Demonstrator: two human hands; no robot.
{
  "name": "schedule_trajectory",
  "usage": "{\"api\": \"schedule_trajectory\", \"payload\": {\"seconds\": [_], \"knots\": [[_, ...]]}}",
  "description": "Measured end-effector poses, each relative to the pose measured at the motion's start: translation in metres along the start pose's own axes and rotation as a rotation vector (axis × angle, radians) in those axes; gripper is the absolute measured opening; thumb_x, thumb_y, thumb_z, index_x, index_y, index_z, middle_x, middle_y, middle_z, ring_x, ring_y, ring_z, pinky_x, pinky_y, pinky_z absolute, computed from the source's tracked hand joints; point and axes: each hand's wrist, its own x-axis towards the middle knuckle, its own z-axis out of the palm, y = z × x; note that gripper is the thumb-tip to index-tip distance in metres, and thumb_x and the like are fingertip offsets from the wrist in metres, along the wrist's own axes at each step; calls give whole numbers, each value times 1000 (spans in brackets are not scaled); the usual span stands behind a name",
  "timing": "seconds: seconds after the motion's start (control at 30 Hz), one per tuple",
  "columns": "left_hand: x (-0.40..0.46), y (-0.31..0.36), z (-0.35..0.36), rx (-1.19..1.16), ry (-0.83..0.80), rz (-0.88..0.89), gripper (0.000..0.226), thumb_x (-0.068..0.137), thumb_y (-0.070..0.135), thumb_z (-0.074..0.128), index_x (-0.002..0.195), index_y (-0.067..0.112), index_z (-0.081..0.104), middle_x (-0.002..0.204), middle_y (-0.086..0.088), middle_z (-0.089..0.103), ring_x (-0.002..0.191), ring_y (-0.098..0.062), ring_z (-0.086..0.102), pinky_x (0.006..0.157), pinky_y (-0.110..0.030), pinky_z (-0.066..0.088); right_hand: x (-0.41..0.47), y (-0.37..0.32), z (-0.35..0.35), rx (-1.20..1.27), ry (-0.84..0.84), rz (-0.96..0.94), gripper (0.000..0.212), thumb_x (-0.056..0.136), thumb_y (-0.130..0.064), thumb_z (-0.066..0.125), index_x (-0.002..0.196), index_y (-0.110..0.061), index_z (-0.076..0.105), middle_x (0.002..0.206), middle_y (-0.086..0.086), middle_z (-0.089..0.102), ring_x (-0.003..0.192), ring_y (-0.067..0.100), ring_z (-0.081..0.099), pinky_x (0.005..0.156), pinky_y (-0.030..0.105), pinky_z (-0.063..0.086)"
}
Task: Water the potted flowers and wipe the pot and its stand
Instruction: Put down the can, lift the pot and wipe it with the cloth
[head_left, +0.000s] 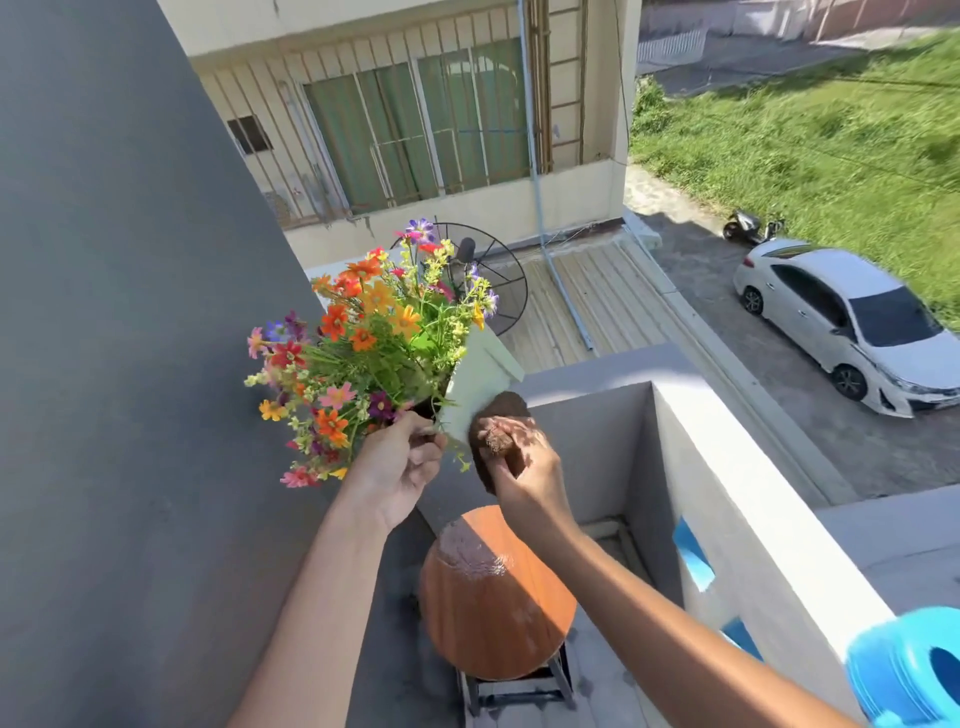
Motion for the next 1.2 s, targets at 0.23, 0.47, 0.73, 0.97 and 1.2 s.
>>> {"api": "schedule_trajectory", "payload": {"seconds": [0.23,0.47,0.73,0.97,1.2], "knots": [[-15,5,11,35,-36,24,19,95,3,43,78,11,46,64,-7,46,35,-5,29,33,-16,17,60,-31,-3,-20,109,-155,30,82,-2,56,110,-9,67,111,0,59,105,14,57,95,10,39],[-22,3,4,10,-100,35,20,95,3,41,76,9,44,57,-6,51,34,-4,30,29,-14,21,76,-1,-24,3,217,67,21,88,-11,55,97,-28,65,98,-17,58,98,19,62,89,26,52],[-19,-1,12,57,-71,55,25,93,3,42,69,11,44,60,-5,47,36,-6,28,32,-16,18,74,-43,-11,134,132,-113,41,85,7,56,118,-16,66,109,-7,68,102,1,64,93,20,49],[-28,-9,16,88,-109,19,22,93,4,44,72,10,44,58,-4,50,37,-7,27,32,-17,19,94,-45,-35,154,157,-86,27,93,-18,57,117,-29,61,107,-8,69,99,2,64,89,24,50],[-26,-8,23,17,-93,12,23,95,6,44,73,13,41,60,-5,48,35,-5,29,30,-15,20,69,-37,-18,178,203,-51,27,87,0,62,114,-4,63,113,11,66,105,16,63,97,31,47]]}}
